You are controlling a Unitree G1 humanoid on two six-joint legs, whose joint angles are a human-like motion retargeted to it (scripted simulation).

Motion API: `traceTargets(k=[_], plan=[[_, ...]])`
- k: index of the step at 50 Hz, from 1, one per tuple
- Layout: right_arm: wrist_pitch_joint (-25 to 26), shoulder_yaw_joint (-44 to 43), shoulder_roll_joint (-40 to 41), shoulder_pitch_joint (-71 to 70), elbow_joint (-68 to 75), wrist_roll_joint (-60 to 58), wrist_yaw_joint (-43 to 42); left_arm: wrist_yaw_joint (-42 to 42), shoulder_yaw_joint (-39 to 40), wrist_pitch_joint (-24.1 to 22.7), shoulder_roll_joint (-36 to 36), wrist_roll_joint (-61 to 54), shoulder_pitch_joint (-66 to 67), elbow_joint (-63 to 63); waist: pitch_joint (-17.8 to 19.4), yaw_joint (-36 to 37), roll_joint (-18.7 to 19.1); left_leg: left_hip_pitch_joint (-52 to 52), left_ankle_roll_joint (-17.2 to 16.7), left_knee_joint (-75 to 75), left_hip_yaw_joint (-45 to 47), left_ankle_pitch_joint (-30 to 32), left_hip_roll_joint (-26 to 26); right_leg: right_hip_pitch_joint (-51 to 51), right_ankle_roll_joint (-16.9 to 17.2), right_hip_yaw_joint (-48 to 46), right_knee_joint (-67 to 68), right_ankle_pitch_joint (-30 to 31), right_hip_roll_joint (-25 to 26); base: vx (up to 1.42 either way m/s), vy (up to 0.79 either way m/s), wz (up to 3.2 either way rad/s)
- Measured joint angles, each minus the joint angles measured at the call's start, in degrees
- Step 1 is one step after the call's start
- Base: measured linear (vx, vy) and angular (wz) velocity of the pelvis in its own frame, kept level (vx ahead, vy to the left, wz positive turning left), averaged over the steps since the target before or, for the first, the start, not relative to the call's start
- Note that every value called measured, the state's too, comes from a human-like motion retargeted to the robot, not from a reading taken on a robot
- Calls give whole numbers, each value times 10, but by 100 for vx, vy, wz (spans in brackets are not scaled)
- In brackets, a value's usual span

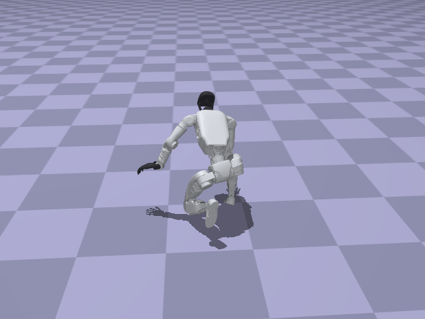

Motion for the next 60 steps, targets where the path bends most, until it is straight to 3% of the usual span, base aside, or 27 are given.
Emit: traceTargets(k=[5, 8, 10, 12, 15, 17, 20, 22, 25, 31, 35, 37, 40, 43, 46, 49, 55, 58, 60], plan=[[-38, 24, 58, -2, -14, 6, 8, -31, -235, 45, -28, 233, -284, -34, 0, -62, -50, -34, 6, 29, -16, 8, -12, 0, 8, -13, 2, -15, -12, -15, 3, 28], [-45, 45, 97, -21, -3, 27, 19, -35, -325, 55, -92, 245, -398, 4, 0, -83, -82, -54, 8, 39, -21, 14, -9, 0, 7, -24, -3, -18, -17, -13, 6, -4], [-47, 53, 118, -35, 2, 35, 26, -55, -365, 49, -124, 232, -439, 22, 0, -91, -99, -41, 16, 45, -22, -34, -3, 0, -1, -35, -12, -20, -17, -9, 4, -26], [-53, 59, 120, -36, 3, 41, 25, -72, -417, 43, -142, 245, -456, 29, 0, -92, -95, -63, 10, 45, -20, 14, 2, 0, 4, -33, -10, -23, -19, -3, 10, -12], [-60, 53, 106, -38, 5, 24, 26, -90, -467, 25, -123, 309, -456, 17, 0, -84, -72, -61, 9, 43, -17, 13, 8, 0, 6, -33, -16, -22, -18, 0, 8, -23], [-58, 39, 87, -39, 9, 0, 25, -71, -458, 26, -84, 347, -431, 14, 0, -69, -45, -53, 5, 38, -13, 11, 13, 0, 8, -30, -21, -17, -11, 3, 8, -41], [-38, 14, 56, -44, 25, -45, 22, -19, -380, 39, -14, 318, -351, 39, 0, -38, 1, -35, -2, 28, -4, 10, 21, 0, 11, -22, -29, -11, 3, 6, 9, -55], [-28, 1, 31, -44, 22, -60, 23, -2, -290, 29, 36, 224, -271, 74, 0, -16, 31, -20, -6, 20, 5, 9, 24, 0, 13, -15, -34, -9, 14, 10, 9, -61], [-14, -16, 3, -35, 11, -81, 17, -13, -110, -7, 123, 68, -107, 129, 0, 4, 64, 6, -14, 6, 22, 8, 19, 0, 21, -1, -38, -10, 29, 12, 9, -58], [5, -31, -65, -42, 18, -104, 19, -12, 249, -41, 216, -77, 286, 210, 0, 77, 116, 45, -41, -28, 44, 7, 11, 0, 35, 18, -57, 10, 59, 10, 9, -57], [22, -56, -91, -29, 18, -127, 27, 24, 522, -40, 186, -129, 570, 223, 0, 93, 116, 63, -37, -42, 59, 9, -2, 0, 30, 43, -54, 7, 64, 8, 6, -5], [27, -62, -98, -24, 19, -129, 31, 48, 617, -35, 142, -133, 681, 217, 0, 94, 116, 66, -32, -44, 62, 10, -5, 0, 26, 52, -51, 5, 64, 0, 0, 0], [31, -70, -106, -19, 24, -129, 35, 64, 693, -20, 76, -120, 782, 217, 0, 94, 116, 65, -24, -40, 65, 11, -7, 0, 16, 61, -46, 1, 59, 0, 3, 24], [32, -72, -112, -18, 29, -122, 40, 44, 718, -13, 35, -134, 808, 222, 0, 94, 116, 57, -16, -31, 62, 13, -4, 0, 9, 61, -41, -1, 50, -4, 1, 28], [31, -72, -116, -18, 32, -111, 44, 29, 692, -17, 18, -162, 779, 212, 0, 94, 116, 44, -7, -18, 55, 15, -2, 0, 9, 54, -38, -1, 40, -9, -1, 30], [29, -67, -118, -18, 32, -101, 46, 19, 606, -20, 10, -154, 715, 181, 0, 87, 116, 24, 1, -2, 43, 19, -1, 0, 13, 40, -37, 2, 28, -14, -2, 31], [15, -49, -109, -17, 21, -75, 51, -8, 335, -23, 13, -81, 501, 71, 0, 63, 113, -30, 23, 39, 14, 28, 1, 0, 25, 0, -37, 7, -3, -20, -2, 32], [-5, -34, -91, -18, 10, -54, 53, -9, 213, -20, 28, -35, 362, -18, 0, 51, 89, -73, 33, 77, -13, 30, 4, 0, 9, -38, -29, -1, -26, -27, -2, 29], [-14, -29, -82, -9, -5, -34, 61, -6, 113, -15, 45, 26, 262, -78, 0, 41, 58, -81, 43, 80, -8, 37, 4, 0, 26, -33, -32, 3, -34, -17, 2, 35]])
